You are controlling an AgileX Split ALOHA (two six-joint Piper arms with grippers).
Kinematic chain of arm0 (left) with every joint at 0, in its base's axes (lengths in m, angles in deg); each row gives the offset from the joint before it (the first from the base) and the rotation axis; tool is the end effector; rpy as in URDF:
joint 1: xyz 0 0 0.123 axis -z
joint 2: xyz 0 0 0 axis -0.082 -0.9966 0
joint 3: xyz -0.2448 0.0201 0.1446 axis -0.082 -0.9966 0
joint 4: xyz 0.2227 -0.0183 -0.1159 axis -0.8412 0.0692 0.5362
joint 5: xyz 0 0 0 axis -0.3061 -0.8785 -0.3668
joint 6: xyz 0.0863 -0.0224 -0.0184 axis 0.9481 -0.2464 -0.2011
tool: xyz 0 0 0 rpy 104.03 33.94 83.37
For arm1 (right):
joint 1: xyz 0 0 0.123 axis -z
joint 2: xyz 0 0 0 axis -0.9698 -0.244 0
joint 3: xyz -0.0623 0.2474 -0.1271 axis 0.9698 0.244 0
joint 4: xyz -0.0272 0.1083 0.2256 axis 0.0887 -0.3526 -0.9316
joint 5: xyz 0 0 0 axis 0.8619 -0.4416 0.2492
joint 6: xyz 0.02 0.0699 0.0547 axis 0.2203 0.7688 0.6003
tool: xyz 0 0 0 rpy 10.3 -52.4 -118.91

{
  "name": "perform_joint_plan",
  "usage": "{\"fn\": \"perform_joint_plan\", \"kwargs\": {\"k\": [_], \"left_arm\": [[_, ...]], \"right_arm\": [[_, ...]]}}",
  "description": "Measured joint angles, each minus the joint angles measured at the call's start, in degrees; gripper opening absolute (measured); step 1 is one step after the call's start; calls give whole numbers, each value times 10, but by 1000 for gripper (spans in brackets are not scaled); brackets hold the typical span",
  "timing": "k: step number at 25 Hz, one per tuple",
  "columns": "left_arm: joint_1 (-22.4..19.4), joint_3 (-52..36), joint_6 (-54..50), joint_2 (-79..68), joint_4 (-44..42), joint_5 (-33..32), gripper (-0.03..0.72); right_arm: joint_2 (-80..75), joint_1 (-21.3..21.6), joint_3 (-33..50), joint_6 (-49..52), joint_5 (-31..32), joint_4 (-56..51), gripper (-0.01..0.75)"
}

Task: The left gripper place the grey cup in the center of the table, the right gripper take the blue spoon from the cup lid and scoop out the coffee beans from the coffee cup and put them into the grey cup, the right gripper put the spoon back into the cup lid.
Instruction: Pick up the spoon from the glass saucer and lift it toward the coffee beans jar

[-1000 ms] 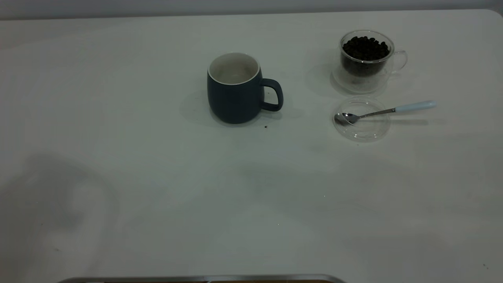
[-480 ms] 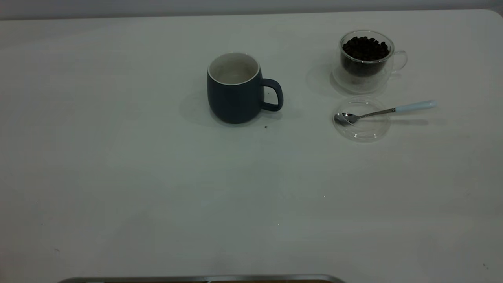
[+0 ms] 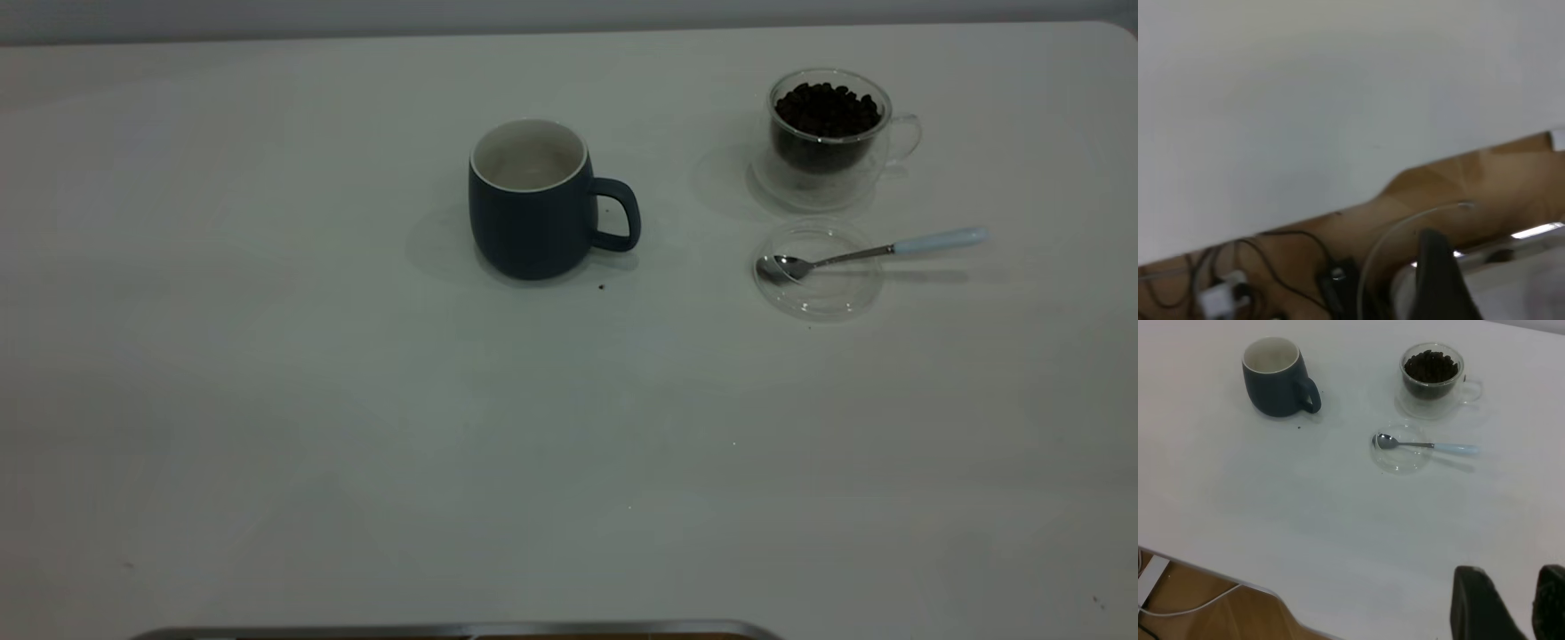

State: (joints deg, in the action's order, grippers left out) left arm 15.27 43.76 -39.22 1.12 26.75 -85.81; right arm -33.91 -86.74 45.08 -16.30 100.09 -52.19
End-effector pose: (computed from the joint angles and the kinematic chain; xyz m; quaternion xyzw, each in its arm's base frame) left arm 0.0459 -0.0182 0.2679 0.1138 0.9346 -0.0840 0.3262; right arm -0.0082 0.0114 0.2652 -0.1321 0.8616 0.0981 0.4801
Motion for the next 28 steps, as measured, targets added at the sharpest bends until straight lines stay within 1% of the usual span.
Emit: {"fn": "perform_joint_plan", "kwargs": {"k": [7, 9, 12, 19, 21, 24, 28], "left_arm": [[0, -12, 0, 51, 11, -6, 514], [-7, -12, 0, 70, 12, -6, 514], [-44, -12, 0, 102, 12, -7, 514], [-181, -12, 0, 204, 12, -11, 514], [-210, -12, 0, 223, 12, -13, 514], [-234, -12, 0, 226, 12, -15, 514], [-236, -12, 0, 226, 12, -15, 514]], "right_arm": [[0, 0, 0, 0, 0, 0, 242], [0, 0, 0, 0, 0, 0, 242], [0, 0, 0, 0, 0, 0, 242], [0, 0, 0, 0, 0, 0, 242], [0, 0, 0, 0, 0, 0, 242], [0, 0, 0, 0, 0, 0, 242], [0, 0, 0, 0, 0, 0, 242]]}}
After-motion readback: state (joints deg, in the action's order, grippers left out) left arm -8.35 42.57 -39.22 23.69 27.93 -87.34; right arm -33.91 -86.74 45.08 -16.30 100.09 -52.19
